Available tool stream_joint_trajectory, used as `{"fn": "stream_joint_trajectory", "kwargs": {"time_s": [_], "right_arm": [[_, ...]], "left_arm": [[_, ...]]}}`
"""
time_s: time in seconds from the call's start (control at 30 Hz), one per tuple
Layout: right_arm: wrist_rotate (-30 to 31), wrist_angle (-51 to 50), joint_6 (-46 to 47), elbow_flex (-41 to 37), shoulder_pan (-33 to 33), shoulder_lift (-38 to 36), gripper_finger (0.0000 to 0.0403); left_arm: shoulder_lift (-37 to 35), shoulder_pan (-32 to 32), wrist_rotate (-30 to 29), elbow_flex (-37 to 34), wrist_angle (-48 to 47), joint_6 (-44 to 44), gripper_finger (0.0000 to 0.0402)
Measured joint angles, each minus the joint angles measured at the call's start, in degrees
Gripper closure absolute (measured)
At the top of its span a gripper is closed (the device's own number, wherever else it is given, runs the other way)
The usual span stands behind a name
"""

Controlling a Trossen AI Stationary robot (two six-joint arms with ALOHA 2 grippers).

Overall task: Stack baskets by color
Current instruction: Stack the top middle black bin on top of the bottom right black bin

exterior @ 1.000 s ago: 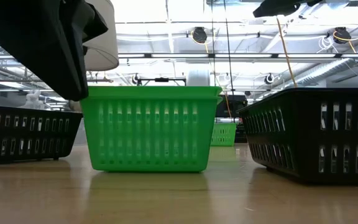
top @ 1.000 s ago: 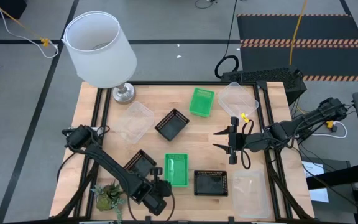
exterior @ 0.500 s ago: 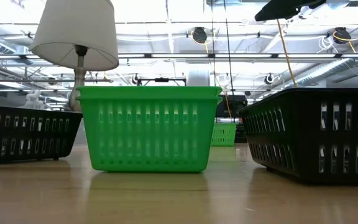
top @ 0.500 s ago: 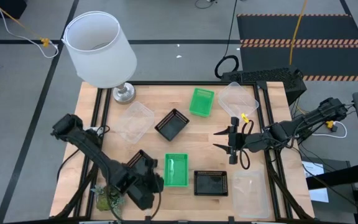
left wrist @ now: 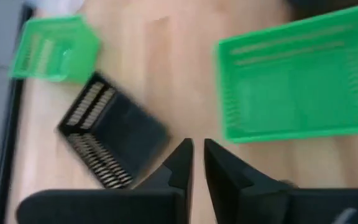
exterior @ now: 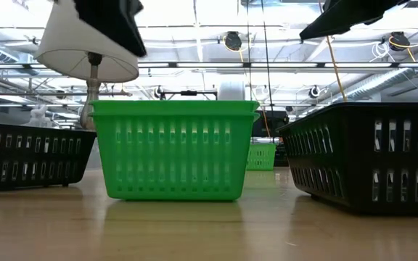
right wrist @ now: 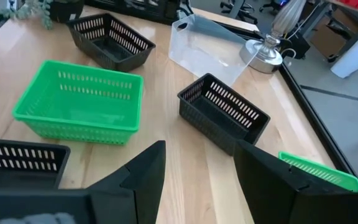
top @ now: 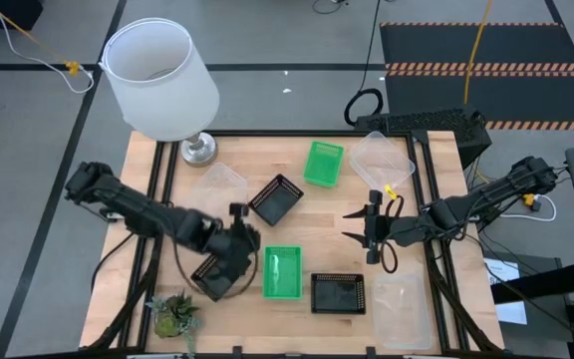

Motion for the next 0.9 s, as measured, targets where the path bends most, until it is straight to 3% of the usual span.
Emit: {"fn": "stream_joint_trajectory", "kwargs": {"time_s": [0.17,0.3,0.53,0.9], "right_arm": [[0.1,0.0,-3.5,0.0,0.0,0.0,0.0216],[0.2,0.0,-6.2,0.0,0.0,0.0,0.0216],[0.2,0.0,-6.4,0.0,-0.7,0.0,0.0216],[0.2,0.0,-5.0,0.0,-2.8,0.0,0.0216]], "left_arm": [[0.5,5.9,1.3,-4.0,4.9,3.5,0.0344],[1.5,9.7,6.8,-7.2,9.1,5.6,0.0304],[1.4,11.2,10.6,-9.7,11.0,11.6,0.0242],[1.4,13.3,11.4,-14.9,13.2,22.7,0.0234]]}}
